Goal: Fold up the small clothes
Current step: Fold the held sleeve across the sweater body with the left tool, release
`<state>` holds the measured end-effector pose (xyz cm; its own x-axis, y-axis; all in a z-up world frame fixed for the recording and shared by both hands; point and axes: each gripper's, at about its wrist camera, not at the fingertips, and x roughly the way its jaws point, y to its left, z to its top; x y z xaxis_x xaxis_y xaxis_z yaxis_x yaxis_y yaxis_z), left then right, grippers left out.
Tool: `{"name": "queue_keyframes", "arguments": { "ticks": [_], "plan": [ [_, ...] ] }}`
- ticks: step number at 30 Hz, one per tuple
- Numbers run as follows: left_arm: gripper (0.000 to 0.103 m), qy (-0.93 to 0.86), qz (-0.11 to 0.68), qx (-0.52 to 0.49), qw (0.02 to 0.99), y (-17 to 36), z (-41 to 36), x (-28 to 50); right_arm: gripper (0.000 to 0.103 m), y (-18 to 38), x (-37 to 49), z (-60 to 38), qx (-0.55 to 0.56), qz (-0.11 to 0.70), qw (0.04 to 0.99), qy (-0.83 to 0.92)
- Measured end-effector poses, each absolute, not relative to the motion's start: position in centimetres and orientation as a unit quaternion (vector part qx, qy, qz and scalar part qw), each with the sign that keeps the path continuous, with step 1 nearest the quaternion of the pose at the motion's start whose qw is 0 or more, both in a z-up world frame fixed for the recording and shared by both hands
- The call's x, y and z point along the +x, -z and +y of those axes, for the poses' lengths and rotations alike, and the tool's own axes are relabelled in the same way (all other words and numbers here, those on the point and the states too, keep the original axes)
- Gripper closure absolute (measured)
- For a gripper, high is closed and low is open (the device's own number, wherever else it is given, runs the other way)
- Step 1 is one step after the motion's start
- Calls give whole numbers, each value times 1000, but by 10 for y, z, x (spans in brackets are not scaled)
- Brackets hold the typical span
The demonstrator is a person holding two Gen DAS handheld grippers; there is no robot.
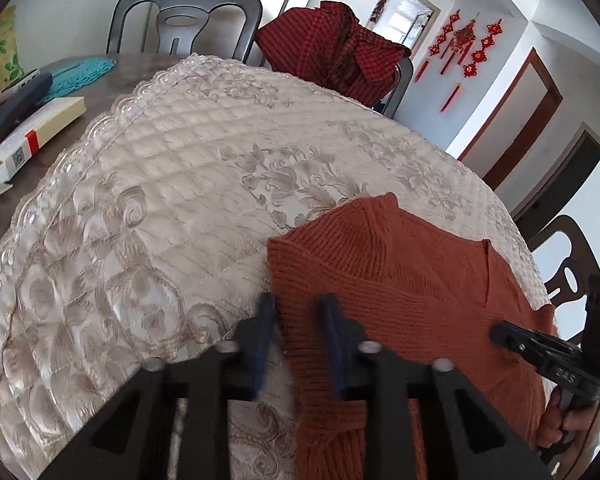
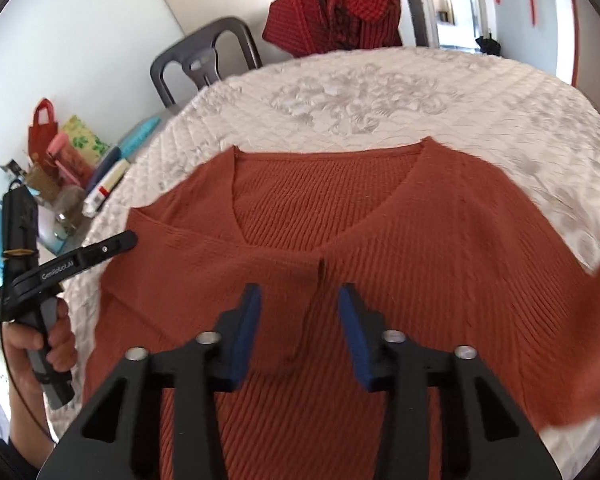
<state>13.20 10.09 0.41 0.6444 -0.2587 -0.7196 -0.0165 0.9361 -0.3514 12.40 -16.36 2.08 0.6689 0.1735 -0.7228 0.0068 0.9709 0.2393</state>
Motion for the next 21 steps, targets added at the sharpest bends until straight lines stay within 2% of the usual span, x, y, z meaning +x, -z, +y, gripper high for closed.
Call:
{"name": "queue_keyframes", "arguments": {
  "ticks": [1, 3, 7, 12, 18, 21],
  "plan": [
    [90, 71, 414, -169, 892, -5, 102, 131, 92, -18, 128, -162, 107, 408, 906, -46],
    [92, 78, 401, -173, 896, -8, 105, 128, 98, -21, 132, -161, 108, 406, 906, -50],
    [92, 79, 388, -190, 899, -10, 116, 128, 98, -38, 133, -165, 110, 369, 921, -59],
    [90, 72, 401, -180, 895, -6, 114, 132, 98, -18, 153, -172, 118, 403, 906, -54],
    [90, 75, 363, -165, 914, -33, 112, 97, 96, -35, 120, -172, 113, 374, 919, -45],
    [88, 94, 382, -148, 907, -27, 96, 91, 96, -32, 111, -161, 97, 375, 920, -64]
  ]
}}
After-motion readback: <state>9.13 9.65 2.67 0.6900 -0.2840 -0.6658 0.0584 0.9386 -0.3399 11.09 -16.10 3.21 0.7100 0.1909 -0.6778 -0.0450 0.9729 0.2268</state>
